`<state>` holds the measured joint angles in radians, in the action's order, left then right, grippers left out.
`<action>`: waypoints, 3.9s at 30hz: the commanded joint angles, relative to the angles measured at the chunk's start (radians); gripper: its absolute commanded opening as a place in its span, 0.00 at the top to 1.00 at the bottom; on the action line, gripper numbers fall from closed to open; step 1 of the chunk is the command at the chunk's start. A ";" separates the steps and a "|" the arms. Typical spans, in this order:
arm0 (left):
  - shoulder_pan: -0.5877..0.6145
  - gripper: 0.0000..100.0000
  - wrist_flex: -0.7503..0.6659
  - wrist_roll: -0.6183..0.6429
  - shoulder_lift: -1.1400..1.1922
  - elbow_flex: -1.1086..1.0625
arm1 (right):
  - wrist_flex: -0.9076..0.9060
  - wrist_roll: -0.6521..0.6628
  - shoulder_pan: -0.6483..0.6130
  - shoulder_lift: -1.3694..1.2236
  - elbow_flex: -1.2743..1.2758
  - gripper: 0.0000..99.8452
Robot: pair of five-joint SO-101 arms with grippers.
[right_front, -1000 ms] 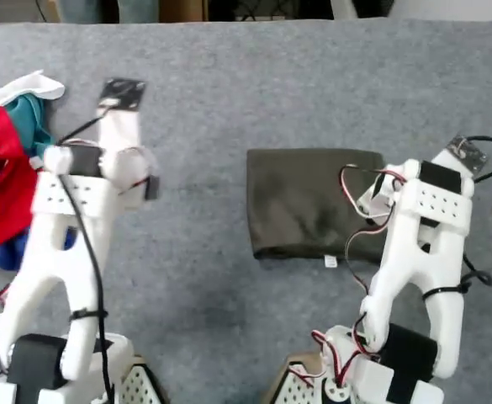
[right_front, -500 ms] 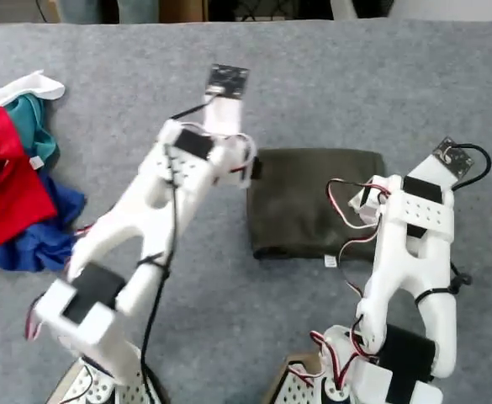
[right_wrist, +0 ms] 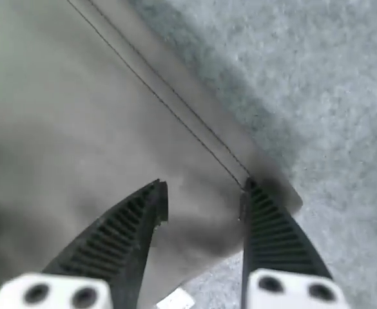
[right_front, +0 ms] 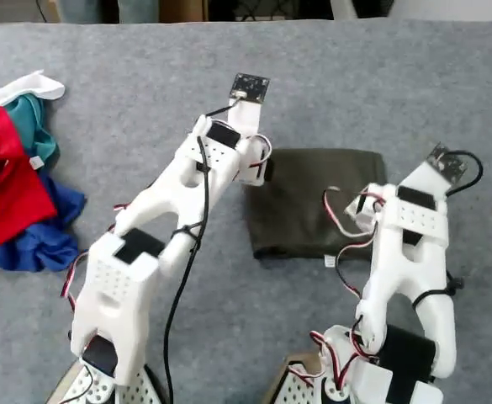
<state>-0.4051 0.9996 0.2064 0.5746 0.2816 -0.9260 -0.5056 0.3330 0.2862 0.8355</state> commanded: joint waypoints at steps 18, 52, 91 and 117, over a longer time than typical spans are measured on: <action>0.004 0.93 -0.014 0.008 0.172 0.193 | 0.138 0.034 0.011 -0.220 0.019 0.77; 0.015 0.97 0.427 0.184 0.184 0.567 | -0.089 0.261 0.006 -0.372 -0.452 0.98; 0.168 0.73 0.758 0.440 0.173 0.776 | -0.178 0.261 -0.098 -0.383 -0.725 0.69; 0.283 0.73 0.761 0.298 0.184 0.839 | -0.115 -0.180 -0.189 -0.651 -0.728 0.69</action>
<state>-0.1335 1.7499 0.5163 0.7756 1.0779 -1.0518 -0.6774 0.1672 -0.3705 0.1603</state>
